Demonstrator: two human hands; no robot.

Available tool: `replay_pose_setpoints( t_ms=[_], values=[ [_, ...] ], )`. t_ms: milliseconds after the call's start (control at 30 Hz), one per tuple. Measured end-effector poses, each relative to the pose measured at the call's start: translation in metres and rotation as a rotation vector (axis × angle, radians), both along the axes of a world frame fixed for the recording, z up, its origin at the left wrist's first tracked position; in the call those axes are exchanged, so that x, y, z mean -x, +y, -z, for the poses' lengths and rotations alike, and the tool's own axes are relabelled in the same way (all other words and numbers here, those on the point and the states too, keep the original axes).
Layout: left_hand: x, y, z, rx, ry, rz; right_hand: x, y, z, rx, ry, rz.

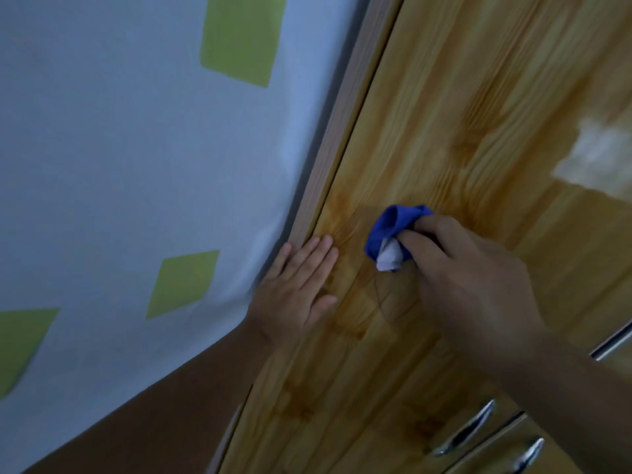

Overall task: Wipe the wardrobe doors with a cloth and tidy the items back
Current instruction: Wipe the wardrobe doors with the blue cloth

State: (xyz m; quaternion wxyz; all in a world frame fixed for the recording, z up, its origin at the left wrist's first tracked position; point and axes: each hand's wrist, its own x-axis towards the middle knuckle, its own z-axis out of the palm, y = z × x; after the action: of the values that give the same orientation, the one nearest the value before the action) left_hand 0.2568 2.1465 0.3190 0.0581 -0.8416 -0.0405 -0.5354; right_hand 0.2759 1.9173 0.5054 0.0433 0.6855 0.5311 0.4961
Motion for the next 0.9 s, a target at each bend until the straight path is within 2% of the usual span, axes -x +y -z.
replay_pose_setpoints(
  t_ms=[233, 467, 633, 800, 900],
  values=[
    [-0.026, 0.006, 0.018, -0.065, -0.114, -0.054, -0.008, 0.035, 0.051, 0.001, 0.023, 0.108],
    [-0.034, 0.012, 0.026, -0.12, -0.177, -0.035, 0.0, 0.018, 0.123, 0.188, 0.187, 0.116],
    [-0.035, 0.01, 0.024, -0.114, -0.175, -0.052, -0.001, 0.016, 0.092, 0.197, 0.146, 0.074],
    [-0.032, 0.009, 0.021, -0.097, -0.159, -0.018, -0.007, 0.027, 0.012, 0.017, -0.004, 0.127],
    [-0.031, 0.009, 0.02, -0.089, -0.161, 0.0, -0.015, 0.037, -0.017, -0.035, 0.047, 0.136]
  ],
)
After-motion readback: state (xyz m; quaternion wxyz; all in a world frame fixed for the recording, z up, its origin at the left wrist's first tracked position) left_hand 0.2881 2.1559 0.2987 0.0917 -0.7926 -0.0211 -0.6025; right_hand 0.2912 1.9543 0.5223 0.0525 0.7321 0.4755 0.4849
